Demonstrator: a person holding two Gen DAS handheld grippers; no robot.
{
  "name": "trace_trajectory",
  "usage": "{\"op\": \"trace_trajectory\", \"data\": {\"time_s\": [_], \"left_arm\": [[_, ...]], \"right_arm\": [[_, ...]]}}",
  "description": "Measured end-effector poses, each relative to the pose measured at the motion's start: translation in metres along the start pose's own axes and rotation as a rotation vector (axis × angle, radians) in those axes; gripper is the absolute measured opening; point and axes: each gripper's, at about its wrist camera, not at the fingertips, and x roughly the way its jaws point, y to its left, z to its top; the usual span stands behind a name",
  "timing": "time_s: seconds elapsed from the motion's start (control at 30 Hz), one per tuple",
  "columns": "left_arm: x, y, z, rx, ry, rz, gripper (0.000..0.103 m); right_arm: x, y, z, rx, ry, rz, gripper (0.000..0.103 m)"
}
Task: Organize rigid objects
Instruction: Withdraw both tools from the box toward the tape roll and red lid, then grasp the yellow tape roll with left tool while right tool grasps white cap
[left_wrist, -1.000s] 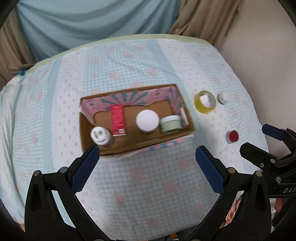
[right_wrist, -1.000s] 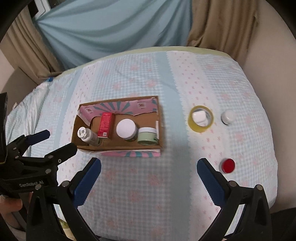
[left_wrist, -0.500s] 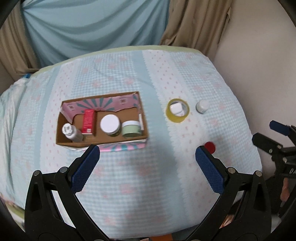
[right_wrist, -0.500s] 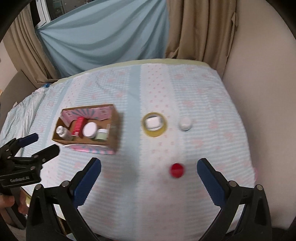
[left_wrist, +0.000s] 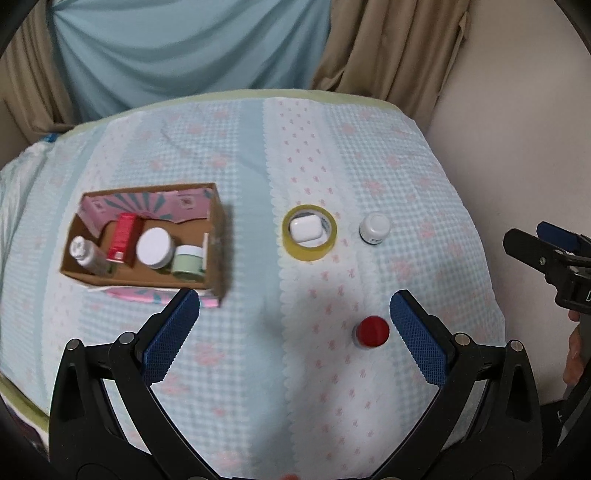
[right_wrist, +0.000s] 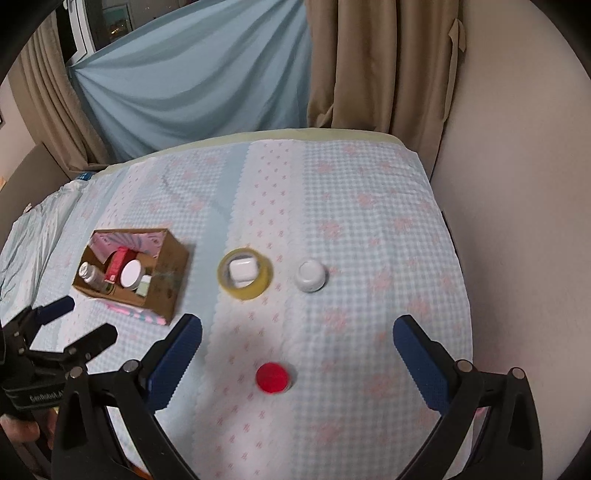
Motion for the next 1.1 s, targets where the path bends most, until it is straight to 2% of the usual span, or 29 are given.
{"op": "trace_trajectory", "data": {"time_s": [0.13, 0.3, 0.6, 0.73, 0.83, 0.9, 1.03, 1.1], "left_arm": [[0.035, -0.006, 0.002, -0.011, -0.02, 0.011, 0.103], [0.091, -0.015, 0.005, 0.022, -0.021, 0.053, 0.103], [0.22, -0.029, -0.008, 0.064, 0.02, 0.016, 0.103], [0.259, -0.033, -0.013, 0.107, 0.001, 0.039, 0.103], [0.278, -0.033, -0.011, 0.121, -0.032, 0.044, 0.103], [0.286, -0.033, -0.007, 0.122, -0.048, 0.042, 0.103], [0.299, -0.035, 0.003, 0.118, -0.077, 0.036, 0.103], [0.303, -0.036, 0.008, 0.12, -0.086, 0.034, 0.103]], "right_arm": [[0.032, -0.014, 0.002, -0.009, -0.009, 0.008, 0.103], [0.086, -0.028, -0.001, -0.032, 0.0, 0.023, 0.103], [0.183, -0.039, -0.012, -0.098, -0.014, 0.038, 0.103], [0.223, -0.039, -0.018, -0.135, -0.035, 0.043, 0.103], [0.248, -0.04, -0.02, -0.144, -0.047, 0.058, 0.102], [0.263, -0.039, -0.019, -0.151, -0.049, 0.07, 0.093], [0.282, -0.035, -0.016, -0.175, -0.058, 0.076, 0.09], [0.286, -0.035, -0.013, -0.173, -0.071, 0.085, 0.085]]}}
